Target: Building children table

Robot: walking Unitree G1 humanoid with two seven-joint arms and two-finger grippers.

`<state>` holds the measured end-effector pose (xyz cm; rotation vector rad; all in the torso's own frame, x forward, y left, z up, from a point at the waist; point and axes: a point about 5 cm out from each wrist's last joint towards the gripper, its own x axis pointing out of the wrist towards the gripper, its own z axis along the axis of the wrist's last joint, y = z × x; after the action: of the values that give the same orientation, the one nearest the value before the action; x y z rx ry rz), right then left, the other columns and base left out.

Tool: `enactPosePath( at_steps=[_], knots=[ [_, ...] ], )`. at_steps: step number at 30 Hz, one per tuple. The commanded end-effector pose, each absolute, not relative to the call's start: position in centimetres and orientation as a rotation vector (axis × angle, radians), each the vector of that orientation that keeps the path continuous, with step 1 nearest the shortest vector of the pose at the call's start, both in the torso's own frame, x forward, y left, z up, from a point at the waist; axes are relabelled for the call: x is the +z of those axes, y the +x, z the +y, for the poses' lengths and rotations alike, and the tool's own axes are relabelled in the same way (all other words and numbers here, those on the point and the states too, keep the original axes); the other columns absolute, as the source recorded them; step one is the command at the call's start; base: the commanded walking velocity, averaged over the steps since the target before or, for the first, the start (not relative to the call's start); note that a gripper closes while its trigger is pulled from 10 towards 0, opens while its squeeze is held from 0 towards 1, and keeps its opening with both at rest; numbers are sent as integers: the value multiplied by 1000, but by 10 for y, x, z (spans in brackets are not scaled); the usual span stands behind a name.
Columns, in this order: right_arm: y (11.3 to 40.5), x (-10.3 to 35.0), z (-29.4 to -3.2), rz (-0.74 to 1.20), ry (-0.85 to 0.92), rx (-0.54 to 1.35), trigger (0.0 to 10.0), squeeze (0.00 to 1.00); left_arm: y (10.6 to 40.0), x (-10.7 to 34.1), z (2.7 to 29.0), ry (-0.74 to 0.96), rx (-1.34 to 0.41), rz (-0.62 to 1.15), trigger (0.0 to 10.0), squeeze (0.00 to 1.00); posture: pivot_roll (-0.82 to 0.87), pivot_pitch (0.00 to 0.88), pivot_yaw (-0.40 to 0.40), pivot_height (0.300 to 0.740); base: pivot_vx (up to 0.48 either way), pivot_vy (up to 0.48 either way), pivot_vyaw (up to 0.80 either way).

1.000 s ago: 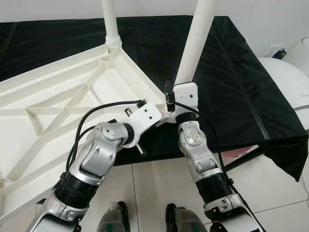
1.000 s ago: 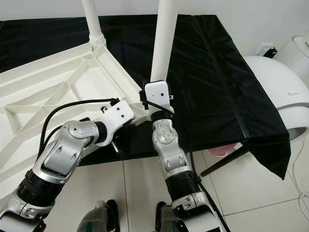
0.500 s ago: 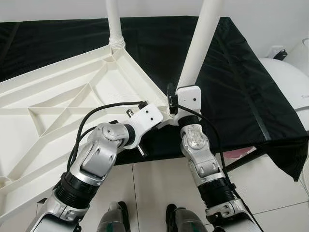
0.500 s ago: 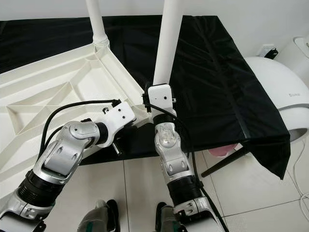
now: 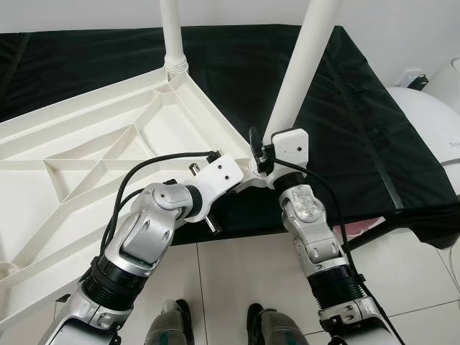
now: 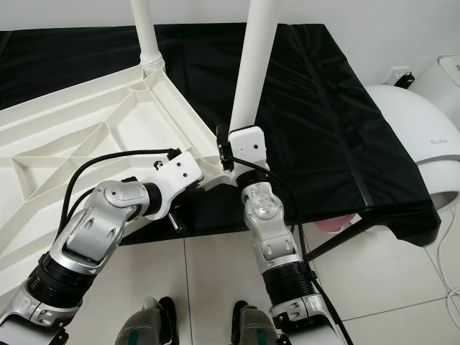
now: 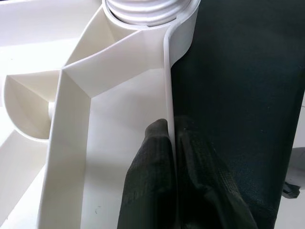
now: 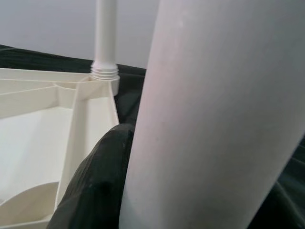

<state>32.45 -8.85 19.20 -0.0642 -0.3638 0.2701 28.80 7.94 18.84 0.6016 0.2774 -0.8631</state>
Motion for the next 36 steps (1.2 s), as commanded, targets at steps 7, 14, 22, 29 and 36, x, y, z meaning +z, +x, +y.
enactPosePath(
  at_steps=[7, 14, 22, 29, 36],
  knots=[
    [327, 168, -118, -250, -83, 239, 10000, 0, 289, 203, 80, 631, -810, 201, 10000, 0, -86, 196, -33, 740, 0, 0, 0],
    [323, 165, -108, -246, -47, 221, 10000, 0, 290, 203, 80, 628, -804, 200, 10000, 0, -84, 197, -33, 740, 0, 0, 0],
    [321, 163, -99, -236, -22, 123, 10000, 0, 291, 204, 82, 628, -797, 202, 10000, 0, -80, 202, -29, 740, 0, 0, 0],
    [324, 166, -91, -242, -57, 75, 10000, 0, 291, 205, 82, 626, -794, 204, 10000, 0, -78, 207, -31, 740, 0, 0, 0],
    [324, 168, -88, -258, -123, 55, 10000, 0, 292, 205, 83, 621, -786, 206, 10000, 0, -75, 209, -36, 740, 0, 0, 0]
  ],
)
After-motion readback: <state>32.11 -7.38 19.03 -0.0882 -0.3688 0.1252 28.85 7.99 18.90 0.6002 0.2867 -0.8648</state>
